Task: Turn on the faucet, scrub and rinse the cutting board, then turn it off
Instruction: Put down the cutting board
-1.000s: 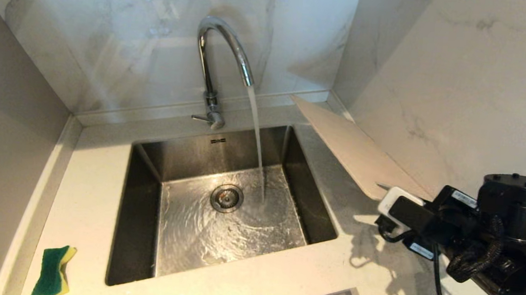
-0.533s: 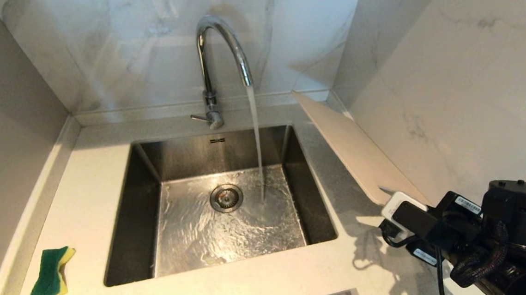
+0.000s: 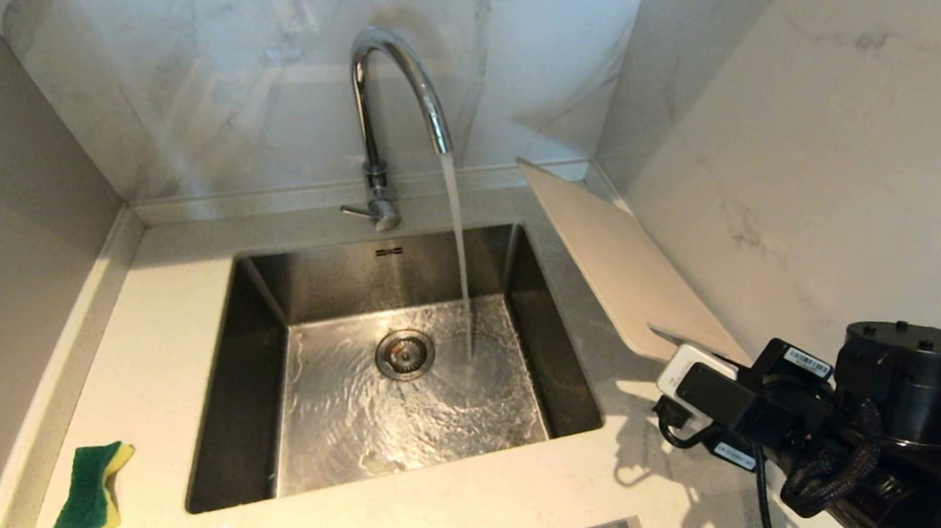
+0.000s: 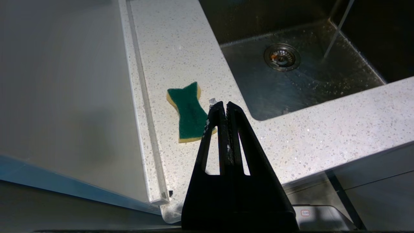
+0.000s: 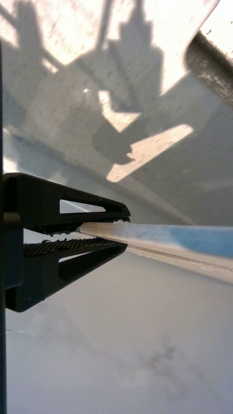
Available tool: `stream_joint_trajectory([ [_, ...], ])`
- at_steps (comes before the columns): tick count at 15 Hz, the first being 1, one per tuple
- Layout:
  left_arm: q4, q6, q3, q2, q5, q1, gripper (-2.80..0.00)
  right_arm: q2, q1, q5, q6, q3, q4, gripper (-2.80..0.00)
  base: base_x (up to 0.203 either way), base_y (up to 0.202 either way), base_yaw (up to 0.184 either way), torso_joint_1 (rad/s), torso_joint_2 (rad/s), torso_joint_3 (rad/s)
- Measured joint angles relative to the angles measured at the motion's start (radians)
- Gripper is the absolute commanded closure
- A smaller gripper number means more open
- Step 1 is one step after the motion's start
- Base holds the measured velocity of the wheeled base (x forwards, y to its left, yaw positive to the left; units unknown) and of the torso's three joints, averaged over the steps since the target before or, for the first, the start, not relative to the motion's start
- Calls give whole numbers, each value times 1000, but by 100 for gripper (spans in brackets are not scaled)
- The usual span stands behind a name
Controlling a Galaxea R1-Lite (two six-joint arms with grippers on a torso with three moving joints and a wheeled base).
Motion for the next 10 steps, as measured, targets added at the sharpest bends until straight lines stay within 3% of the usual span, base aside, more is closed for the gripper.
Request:
stream_joint_trajectory([
  [10,0,0,0,0,0,0,0,51,77,1,24,27,5,0,0,0,0,0,0,0],
])
